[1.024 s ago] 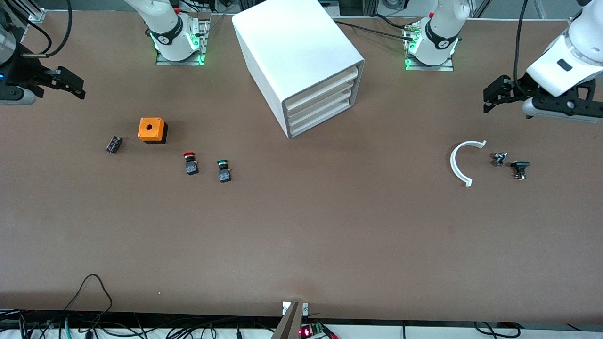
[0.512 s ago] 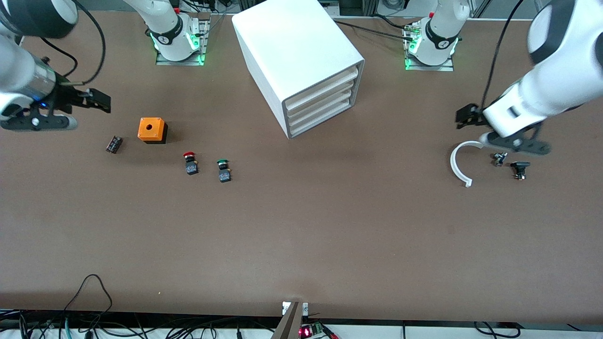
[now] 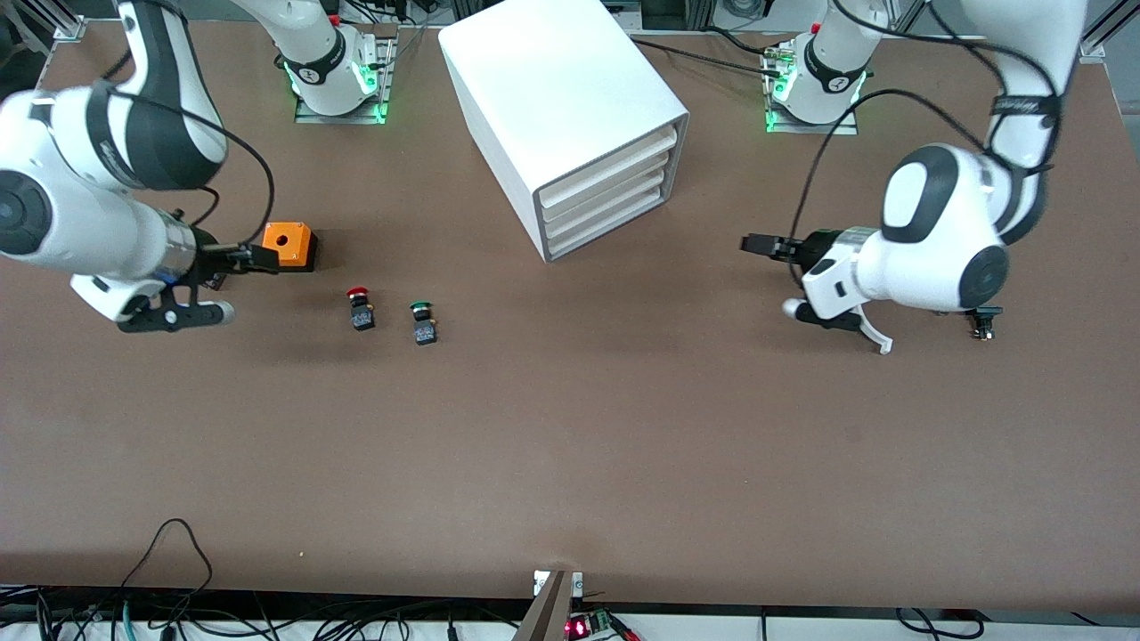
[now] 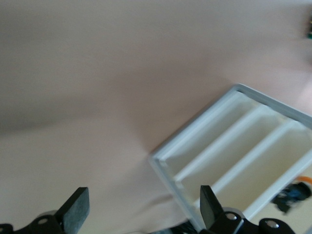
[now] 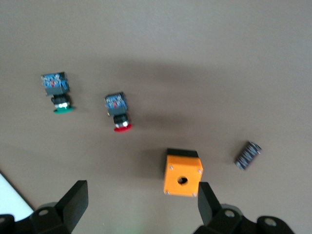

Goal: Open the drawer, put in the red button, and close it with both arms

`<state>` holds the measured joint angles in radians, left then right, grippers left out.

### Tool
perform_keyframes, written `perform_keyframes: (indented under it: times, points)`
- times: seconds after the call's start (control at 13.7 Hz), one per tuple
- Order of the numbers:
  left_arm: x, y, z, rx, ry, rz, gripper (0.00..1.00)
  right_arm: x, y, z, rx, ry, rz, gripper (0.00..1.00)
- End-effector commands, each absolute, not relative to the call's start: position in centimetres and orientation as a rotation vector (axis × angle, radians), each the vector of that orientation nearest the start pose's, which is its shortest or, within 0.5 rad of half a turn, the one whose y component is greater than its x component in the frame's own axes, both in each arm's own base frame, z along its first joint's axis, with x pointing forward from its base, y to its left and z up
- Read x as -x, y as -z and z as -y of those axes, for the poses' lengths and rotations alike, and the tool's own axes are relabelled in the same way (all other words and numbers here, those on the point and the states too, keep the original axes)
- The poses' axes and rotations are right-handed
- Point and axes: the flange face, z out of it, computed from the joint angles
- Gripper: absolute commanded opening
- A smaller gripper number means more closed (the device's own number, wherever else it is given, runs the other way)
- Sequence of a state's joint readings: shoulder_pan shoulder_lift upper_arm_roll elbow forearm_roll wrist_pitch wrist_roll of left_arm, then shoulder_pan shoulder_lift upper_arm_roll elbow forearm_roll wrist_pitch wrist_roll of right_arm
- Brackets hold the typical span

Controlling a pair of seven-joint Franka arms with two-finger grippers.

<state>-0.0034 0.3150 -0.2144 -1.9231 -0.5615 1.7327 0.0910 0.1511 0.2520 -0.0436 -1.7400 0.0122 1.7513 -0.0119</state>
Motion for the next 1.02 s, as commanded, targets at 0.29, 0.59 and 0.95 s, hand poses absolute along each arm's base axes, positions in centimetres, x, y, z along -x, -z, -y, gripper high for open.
perform_keyframes:
  times: [0.29, 0.59, 0.95]
  points:
    - [-46.4, -24.0, 26.7, -2.091, 0.762, 0.143, 0.97, -58.0, -31.3, -11.7, 3.090, -0.212, 0.325, 1.00]
    - [-43.3, -22.6, 30.1, -2.096, 0.762, 0.148, 0.85, -56.0, -25.4, -11.6, 3.082, -0.118, 0.540, 1.00]
    - [-40.4, -21.4, 31.5, -2.091, 0.810, 0.142, 0.73, -54.9, -21.9, -12.3, 3.029, -0.168, 0.732, 1.00]
